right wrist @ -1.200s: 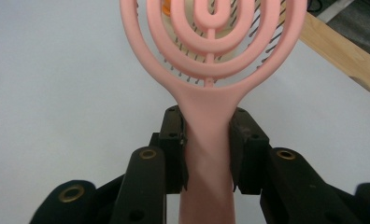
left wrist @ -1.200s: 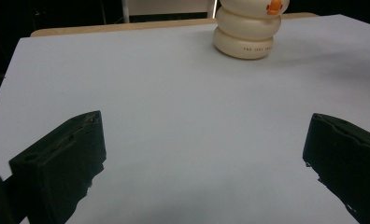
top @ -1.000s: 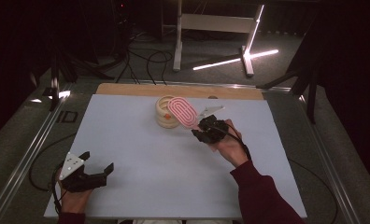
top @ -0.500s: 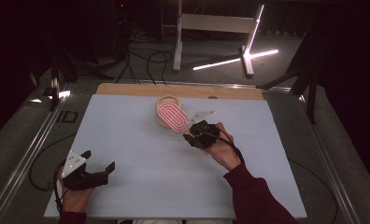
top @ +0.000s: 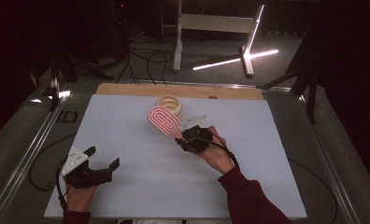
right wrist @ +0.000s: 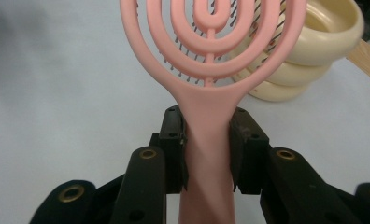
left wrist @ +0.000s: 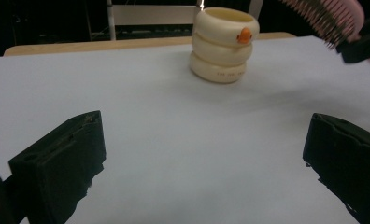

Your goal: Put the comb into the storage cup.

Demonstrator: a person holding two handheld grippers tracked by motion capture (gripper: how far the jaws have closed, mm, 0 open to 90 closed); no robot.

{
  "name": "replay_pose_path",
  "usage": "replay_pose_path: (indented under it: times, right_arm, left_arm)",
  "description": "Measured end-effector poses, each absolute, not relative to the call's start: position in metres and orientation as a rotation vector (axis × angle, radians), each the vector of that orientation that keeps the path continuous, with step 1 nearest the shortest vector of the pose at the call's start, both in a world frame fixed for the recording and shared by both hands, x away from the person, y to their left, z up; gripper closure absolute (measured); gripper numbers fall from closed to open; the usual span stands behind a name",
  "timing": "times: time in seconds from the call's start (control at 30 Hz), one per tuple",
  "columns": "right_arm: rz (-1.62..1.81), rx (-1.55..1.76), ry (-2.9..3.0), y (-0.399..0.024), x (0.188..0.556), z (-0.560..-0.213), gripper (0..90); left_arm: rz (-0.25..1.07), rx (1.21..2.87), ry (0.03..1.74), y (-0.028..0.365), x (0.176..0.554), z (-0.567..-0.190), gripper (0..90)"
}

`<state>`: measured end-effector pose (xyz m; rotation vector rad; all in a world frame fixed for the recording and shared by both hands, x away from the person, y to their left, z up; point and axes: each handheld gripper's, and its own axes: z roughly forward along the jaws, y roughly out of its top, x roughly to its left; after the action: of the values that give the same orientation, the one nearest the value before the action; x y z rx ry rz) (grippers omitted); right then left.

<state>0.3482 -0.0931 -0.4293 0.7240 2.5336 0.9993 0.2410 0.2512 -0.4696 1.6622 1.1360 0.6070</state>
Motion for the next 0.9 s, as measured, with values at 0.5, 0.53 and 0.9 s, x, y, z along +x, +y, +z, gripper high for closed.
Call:
replay_pose_path:
  times: [0.5,0.53,0.9]
  right_arm:
    - [1.051,0.671,2.546,-0.078,0.336,-0.435,70.1]
    - [1.049,0.671,2.549,-0.077,0.335,-0.435,70.1]
    - [1.082,0.636,2.541,-0.070,0.327,-0.439,70.2]
  left_arm:
    - [0.550,1.668,1.097,0.232,0.246,-0.454,0.0]
    - [0.542,1.663,1.095,0.230,0.245,-0.453,0.0]
    - [0.498,1.680,1.048,0.209,0.255,-0.439,0.0]
